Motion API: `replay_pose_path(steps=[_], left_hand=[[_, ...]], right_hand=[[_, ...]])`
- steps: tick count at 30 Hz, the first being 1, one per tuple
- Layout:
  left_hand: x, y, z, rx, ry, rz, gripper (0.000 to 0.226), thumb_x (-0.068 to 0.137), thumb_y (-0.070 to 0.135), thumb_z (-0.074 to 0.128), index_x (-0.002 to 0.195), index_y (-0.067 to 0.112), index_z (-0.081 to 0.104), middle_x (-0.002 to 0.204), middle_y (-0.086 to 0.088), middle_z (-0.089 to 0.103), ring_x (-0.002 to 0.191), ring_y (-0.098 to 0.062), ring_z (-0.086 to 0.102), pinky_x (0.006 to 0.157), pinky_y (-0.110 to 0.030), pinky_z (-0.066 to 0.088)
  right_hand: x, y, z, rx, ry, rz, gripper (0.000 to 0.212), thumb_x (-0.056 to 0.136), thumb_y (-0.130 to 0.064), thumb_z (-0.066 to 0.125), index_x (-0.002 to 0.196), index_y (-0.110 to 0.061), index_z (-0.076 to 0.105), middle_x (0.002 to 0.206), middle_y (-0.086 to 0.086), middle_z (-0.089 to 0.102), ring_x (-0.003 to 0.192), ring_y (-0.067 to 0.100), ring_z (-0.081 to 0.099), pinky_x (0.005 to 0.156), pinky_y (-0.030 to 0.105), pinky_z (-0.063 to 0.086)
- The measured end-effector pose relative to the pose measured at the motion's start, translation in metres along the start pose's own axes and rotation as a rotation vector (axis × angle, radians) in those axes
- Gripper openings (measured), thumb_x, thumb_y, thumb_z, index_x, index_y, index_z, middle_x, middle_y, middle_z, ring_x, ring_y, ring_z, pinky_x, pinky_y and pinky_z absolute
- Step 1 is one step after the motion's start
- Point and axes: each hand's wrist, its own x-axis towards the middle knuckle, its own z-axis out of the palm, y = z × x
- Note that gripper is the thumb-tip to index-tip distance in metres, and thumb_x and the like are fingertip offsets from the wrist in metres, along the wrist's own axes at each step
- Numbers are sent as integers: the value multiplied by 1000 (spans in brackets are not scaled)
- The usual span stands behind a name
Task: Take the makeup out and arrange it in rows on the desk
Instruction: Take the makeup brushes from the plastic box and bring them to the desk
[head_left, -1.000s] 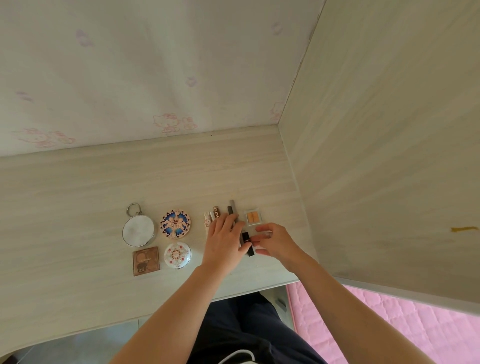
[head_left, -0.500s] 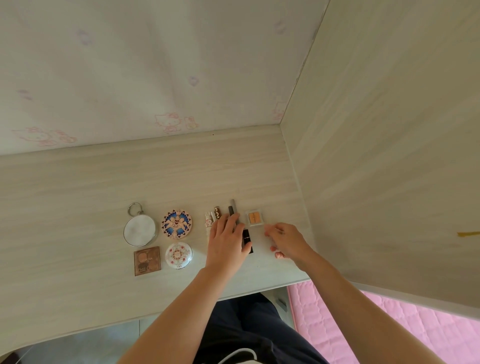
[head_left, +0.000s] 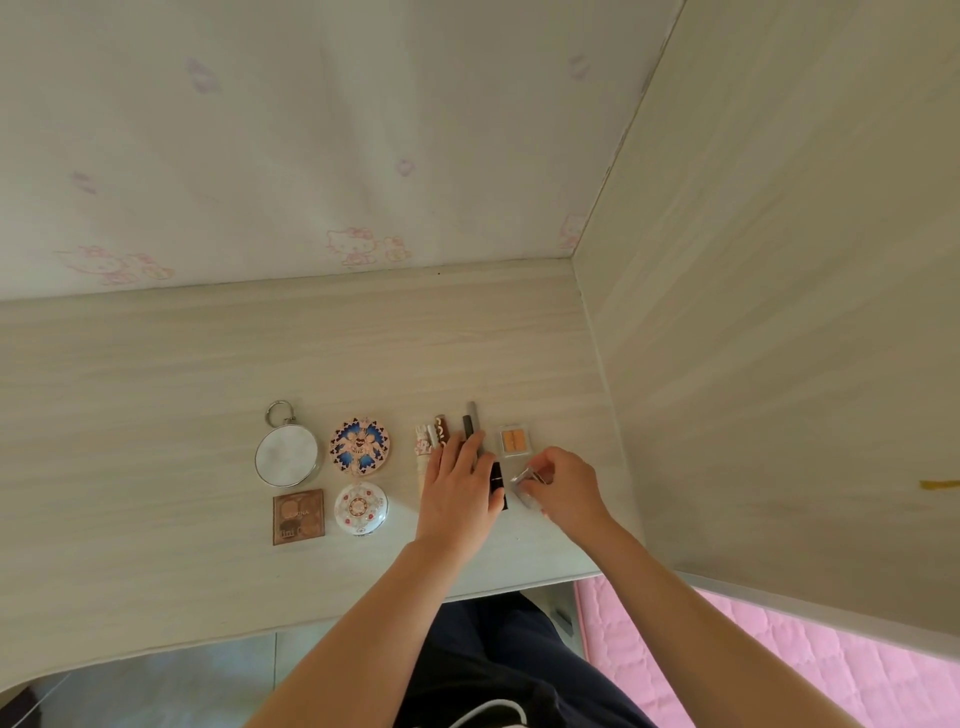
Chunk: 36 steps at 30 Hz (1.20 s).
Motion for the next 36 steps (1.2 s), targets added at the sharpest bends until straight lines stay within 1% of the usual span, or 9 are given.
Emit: replay_pose_path(steps=[5, 9, 14, 19, 23, 26, 29, 32, 36], left_hand=[[-2, 3, -1, -4, -16, -25, 47, 97, 41, 43, 138, 20, 42, 158, -2, 21, 148, -22, 9, 119, -40, 2], [-4, 3, -2, 9, -12, -45, 48, 98, 39, 41, 141, 20, 38, 159, -2, 18, 148, -21, 5, 120, -39, 0], [-11, 3, -5, 7, 7, -81, 49, 99, 36, 40, 145, 21, 34, 159, 0, 18, 148, -20, 3, 120, -37, 3], [-17, 0, -9, 17, 3, -75, 50, 100, 33, 39, 147, 17, 33, 157, -2, 23, 148, -21, 7, 120, -39, 11], [-19, -3, -15, -3, 58, -51, 45, 98, 26, 44, 141, 13, 44, 151, -5, 37, 146, -24, 20, 118, -42, 20], [-22, -7, -21, 30, 21, -18, 48, 101, 30, 36, 146, 16, 36, 155, -2, 29, 147, -22, 13, 120, -40, 13], [-26, -14, -28, 57, -6, 28, 50, 103, 33, 27, 150, 20, 25, 159, 1, 19, 148, -19, 4, 121, -37, 6], [-28, -23, -37, 81, -38, 120, 52, 102, 33, 30, 152, 19, 20, 160, 1, 14, 148, -19, -1, 121, -37, 1], [-33, -36, -48, 56, -29, 221, 53, 101, 32, 36, 151, 19, 23, 160, 1, 15, 148, -20, -3, 120, -38, -2]], right_hand=[[2, 1, 3, -184, 77, 8, 15, 86, -31, 66, 94, -20, 59, 91, -1, 60, 80, 16, 57, 68, 29, 47], [-3, -3, 3, -344, 100, -38, 26, 89, -40, 61, 107, -23, 51, 96, -6, 60, 81, 14, 55, 62, 28, 39], [-8, 0, -5, -384, 59, -109, 31, 93, -43, 54, 114, -21, 48, 102, -5, 61, 85, 14, 56, 64, 29, 43], [-17, 2, -13, -435, 18, -213, 33, 98, -41, 42, 121, -18, 48, 117, 0, 56, 102, 19, 55, 74, 32, 47], [-25, 2, -18, -486, 16, -235, 39, 100, -38, 38, 132, -16, 42, 128, 3, 51, 116, 21, 48, 85, 34, 48], [-33, 1, -17, -498, 21, -211, 45, 100, -37, 35, 140, -14, 32, 133, 6, 48, 121, 22, 44, 91, 34, 46], [-46, 1, -7, -563, 26, -215, 54, 100, -33, 37, 147, -12, 18, 147, 7, 35, 137, 26, 30, 107, 34, 35], [-61, -2, 9, -547, 102, -210, 61, 99, -31, 43, 149, -10, 14, 155, 4, 24, 146, 26, 13, 116, 34, 22], [-84, -7, 32, -406, 205, -123, 63, 99, -29, 43, 150, -12, 13, 158, 4, 18, 147, 25, 7, 119, 36, 17]])
